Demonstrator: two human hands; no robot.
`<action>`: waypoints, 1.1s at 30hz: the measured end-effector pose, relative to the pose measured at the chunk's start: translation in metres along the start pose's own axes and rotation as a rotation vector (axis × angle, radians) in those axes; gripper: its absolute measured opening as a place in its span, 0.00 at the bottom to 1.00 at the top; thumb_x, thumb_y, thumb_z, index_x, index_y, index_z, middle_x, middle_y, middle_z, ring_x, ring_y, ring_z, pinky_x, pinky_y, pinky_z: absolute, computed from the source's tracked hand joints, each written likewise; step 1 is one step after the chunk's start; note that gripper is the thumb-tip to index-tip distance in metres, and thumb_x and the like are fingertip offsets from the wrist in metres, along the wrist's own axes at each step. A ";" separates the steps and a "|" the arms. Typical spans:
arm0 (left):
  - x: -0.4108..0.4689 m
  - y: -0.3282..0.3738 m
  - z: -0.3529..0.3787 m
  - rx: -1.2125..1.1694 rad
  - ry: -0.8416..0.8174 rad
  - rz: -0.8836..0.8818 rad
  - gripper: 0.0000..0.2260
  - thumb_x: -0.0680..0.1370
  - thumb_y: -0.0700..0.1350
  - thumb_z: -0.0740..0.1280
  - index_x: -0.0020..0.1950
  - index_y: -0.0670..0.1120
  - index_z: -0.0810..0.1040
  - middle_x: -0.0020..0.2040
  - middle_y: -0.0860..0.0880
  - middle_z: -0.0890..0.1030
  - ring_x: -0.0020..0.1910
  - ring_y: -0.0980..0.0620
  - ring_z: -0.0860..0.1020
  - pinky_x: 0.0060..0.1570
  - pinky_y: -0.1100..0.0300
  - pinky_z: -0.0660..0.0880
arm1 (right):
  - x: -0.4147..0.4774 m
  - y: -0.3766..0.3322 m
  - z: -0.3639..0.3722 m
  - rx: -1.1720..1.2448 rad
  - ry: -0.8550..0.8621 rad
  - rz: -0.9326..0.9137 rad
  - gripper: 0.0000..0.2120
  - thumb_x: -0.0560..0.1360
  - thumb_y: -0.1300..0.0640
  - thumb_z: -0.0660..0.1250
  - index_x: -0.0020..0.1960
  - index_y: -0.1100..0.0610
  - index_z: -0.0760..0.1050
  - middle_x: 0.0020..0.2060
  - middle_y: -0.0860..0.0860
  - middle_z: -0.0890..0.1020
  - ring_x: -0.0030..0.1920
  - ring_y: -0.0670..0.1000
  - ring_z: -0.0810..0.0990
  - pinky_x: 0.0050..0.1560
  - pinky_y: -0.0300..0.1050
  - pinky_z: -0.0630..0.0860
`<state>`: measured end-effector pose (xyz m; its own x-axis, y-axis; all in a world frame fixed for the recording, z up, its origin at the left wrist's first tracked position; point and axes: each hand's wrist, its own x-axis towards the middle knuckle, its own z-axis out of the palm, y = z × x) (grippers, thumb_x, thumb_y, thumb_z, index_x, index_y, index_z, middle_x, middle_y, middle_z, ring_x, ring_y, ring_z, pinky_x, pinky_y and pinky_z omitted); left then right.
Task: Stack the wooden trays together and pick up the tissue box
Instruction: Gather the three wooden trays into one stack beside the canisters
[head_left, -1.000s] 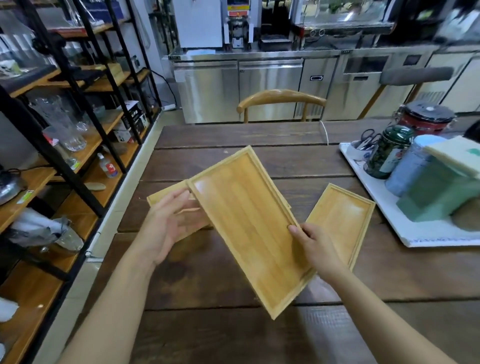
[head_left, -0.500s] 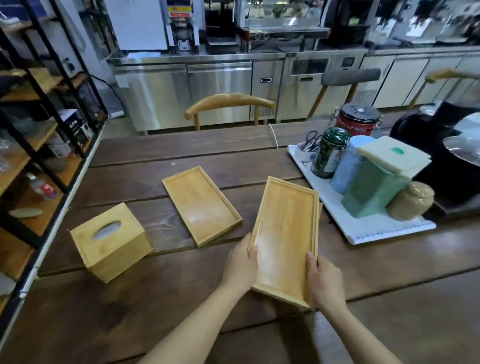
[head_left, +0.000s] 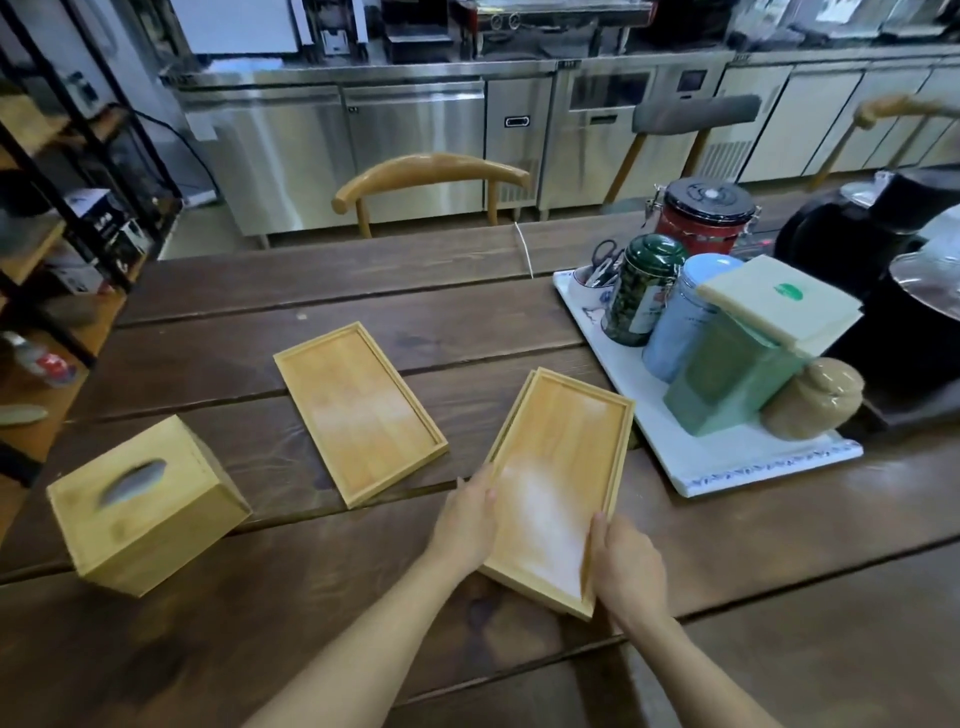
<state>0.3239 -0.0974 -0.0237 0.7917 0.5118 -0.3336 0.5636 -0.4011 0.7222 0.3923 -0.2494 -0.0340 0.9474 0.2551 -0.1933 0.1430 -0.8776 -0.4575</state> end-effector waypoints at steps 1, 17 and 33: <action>0.002 -0.002 0.000 0.005 -0.009 -0.012 0.20 0.83 0.40 0.52 0.76 0.45 0.60 0.75 0.41 0.65 0.77 0.41 0.56 0.68 0.52 0.62 | 0.001 -0.001 0.002 0.000 0.002 -0.005 0.20 0.80 0.50 0.48 0.52 0.63 0.72 0.49 0.62 0.82 0.50 0.63 0.79 0.49 0.52 0.73; 0.002 -0.022 -0.020 -0.484 -0.094 -0.137 0.21 0.81 0.43 0.60 0.75 0.48 0.65 0.72 0.50 0.70 0.61 0.59 0.68 0.56 0.63 0.66 | 0.006 -0.004 0.014 0.034 -0.078 0.003 0.20 0.80 0.49 0.50 0.49 0.64 0.71 0.46 0.63 0.81 0.47 0.63 0.79 0.42 0.50 0.69; 0.007 -0.021 -0.013 -0.380 0.028 -0.137 0.18 0.80 0.48 0.61 0.71 0.51 0.71 0.70 0.52 0.74 0.67 0.51 0.71 0.65 0.54 0.70 | 0.008 -0.006 0.010 -0.065 -0.093 0.022 0.23 0.79 0.46 0.48 0.48 0.63 0.72 0.46 0.61 0.81 0.45 0.61 0.78 0.44 0.50 0.72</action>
<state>0.3149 -0.0752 -0.0331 0.7056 0.5635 -0.4295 0.5321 -0.0211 0.8464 0.3957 -0.2378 -0.0415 0.9204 0.2694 -0.2834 0.1437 -0.9070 -0.3958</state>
